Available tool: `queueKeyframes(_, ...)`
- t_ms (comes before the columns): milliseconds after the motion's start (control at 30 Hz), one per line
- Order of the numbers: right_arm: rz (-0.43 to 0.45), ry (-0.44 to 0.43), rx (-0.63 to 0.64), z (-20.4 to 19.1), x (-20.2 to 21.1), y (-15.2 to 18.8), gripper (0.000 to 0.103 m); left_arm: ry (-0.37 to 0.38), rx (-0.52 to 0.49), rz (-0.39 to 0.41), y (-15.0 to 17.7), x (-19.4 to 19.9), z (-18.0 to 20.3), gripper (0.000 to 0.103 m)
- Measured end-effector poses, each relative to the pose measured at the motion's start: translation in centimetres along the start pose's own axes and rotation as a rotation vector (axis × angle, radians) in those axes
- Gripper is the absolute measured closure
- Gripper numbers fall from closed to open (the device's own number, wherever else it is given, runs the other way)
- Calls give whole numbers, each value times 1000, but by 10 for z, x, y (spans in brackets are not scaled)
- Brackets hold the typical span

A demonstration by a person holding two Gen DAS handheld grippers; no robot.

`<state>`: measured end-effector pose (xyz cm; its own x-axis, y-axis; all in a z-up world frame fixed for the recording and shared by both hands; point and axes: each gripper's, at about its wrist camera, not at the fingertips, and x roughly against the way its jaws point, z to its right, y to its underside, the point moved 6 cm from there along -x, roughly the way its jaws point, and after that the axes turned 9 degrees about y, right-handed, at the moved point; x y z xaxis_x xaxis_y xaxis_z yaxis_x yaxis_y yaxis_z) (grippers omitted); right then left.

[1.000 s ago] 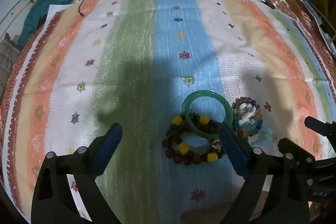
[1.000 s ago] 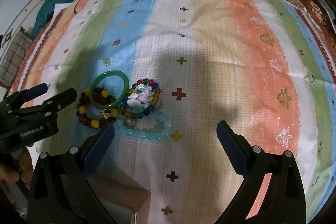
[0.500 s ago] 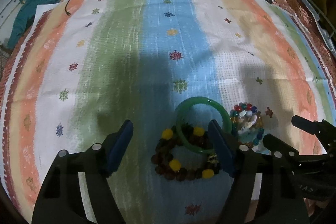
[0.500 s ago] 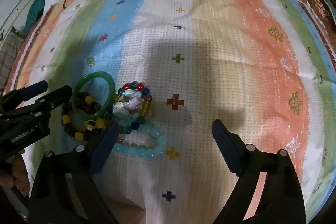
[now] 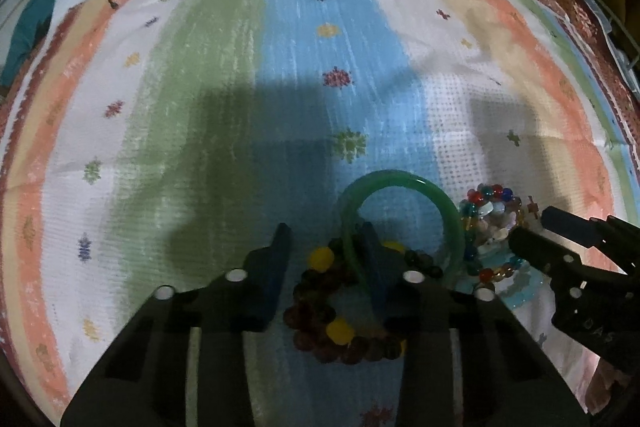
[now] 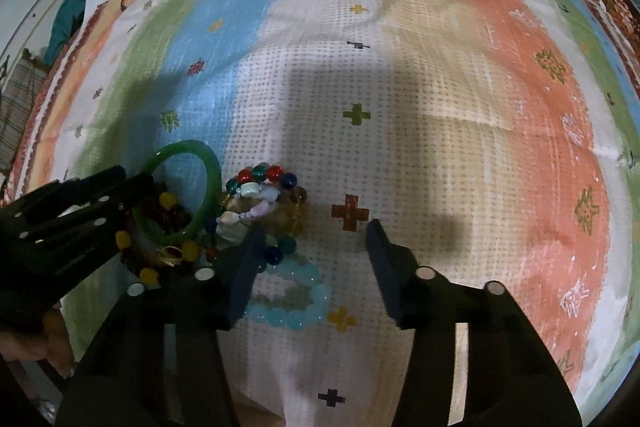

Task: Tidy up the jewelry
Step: 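Lower the left tool onto the green jade bangle and close it, then lift the green bangle with the left tool while the right tool grasps the multicolour bead bracelet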

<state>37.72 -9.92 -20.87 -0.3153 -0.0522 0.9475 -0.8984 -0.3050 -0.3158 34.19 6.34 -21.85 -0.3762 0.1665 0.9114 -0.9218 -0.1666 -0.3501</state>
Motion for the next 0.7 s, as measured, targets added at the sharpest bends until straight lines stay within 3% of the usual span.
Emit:
queueKeyframes(100, 3, 11, 12, -1, -1, -1, 78, -6, -5, 8, -3, 1, 2, 94)
queueKeyframes(233, 8, 1, 20, -2, -2, -2, 92, -15, -18, 6, -3, 0, 4, 96)
queueKeyframes(700, 44, -12, 28, -2, 16, 0, 94, -31, 1, 36, -6, 18, 4, 96)
